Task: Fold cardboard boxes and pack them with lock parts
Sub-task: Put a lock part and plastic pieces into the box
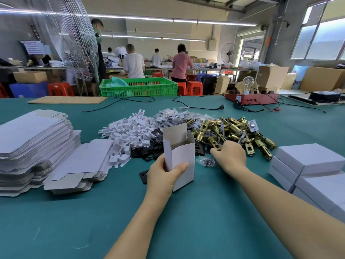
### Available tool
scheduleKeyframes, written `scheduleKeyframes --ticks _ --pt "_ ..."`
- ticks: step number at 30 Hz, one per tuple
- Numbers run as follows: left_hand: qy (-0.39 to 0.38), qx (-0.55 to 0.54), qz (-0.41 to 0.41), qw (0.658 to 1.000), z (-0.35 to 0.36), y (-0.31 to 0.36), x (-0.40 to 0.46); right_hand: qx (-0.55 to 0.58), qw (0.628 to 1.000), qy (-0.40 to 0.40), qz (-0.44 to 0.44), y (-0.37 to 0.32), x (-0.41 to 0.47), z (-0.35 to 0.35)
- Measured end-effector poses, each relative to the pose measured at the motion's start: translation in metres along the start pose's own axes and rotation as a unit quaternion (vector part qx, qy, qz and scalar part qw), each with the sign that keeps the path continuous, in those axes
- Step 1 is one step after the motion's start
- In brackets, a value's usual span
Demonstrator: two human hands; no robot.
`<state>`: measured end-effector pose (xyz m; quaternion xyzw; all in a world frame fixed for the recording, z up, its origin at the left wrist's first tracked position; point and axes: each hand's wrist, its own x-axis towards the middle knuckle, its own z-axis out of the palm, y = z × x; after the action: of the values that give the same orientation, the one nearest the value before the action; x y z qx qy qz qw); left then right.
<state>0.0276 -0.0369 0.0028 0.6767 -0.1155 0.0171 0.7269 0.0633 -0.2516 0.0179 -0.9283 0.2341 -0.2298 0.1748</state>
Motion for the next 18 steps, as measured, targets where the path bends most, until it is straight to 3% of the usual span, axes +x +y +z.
scheduleKeyframes --ticks 7,14,18 --pt "-0.009 0.009 0.001 1.000 0.001 0.000 0.000 0.173 0.972 0.149 0.062 0.017 -0.011 -0.015" --pt "-0.015 0.012 0.009 1.000 0.002 -0.002 0.000 0.305 0.916 0.171 0.196 0.036 -0.002 -0.043" --pt "-0.025 0.012 0.011 1.000 0.003 -0.001 -0.001 0.355 0.892 0.201 0.194 0.031 0.003 -0.067"
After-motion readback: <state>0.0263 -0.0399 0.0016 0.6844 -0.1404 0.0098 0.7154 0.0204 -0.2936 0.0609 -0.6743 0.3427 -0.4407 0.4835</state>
